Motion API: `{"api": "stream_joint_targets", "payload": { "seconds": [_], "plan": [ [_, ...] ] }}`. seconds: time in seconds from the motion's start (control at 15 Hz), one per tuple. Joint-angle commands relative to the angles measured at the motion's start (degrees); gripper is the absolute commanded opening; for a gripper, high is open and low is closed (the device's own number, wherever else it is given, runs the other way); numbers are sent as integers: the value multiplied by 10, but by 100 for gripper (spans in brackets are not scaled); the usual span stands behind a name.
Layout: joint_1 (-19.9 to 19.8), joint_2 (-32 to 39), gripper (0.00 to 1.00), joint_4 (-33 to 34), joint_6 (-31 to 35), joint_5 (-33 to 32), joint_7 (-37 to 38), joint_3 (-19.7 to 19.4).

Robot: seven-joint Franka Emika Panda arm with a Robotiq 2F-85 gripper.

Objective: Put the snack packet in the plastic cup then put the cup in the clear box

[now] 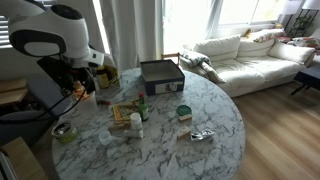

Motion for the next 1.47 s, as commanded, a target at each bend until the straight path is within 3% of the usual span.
{"api": "stream_joint_targets", "payload": {
  "seconds": [0.0, 0.4, 0.73, 0.8, 0.93, 1.07, 1.4],
  "plan": [
    [-2, 26, 100, -14, 49, 0, -26, -1],
    [6, 75, 100, -17, 100, 30, -56, 3],
    [14, 102, 79, -19, 130, 105, -123, 12],
    [15, 106, 82, -18, 140, 127, -139, 14],
    [16, 112, 74, -17, 151, 163, -168, 22],
    [16, 118, 55, -16, 158, 191, -191, 30],
    [9, 122, 18, -14, 160, 233, -239, 43]
  ]
}}
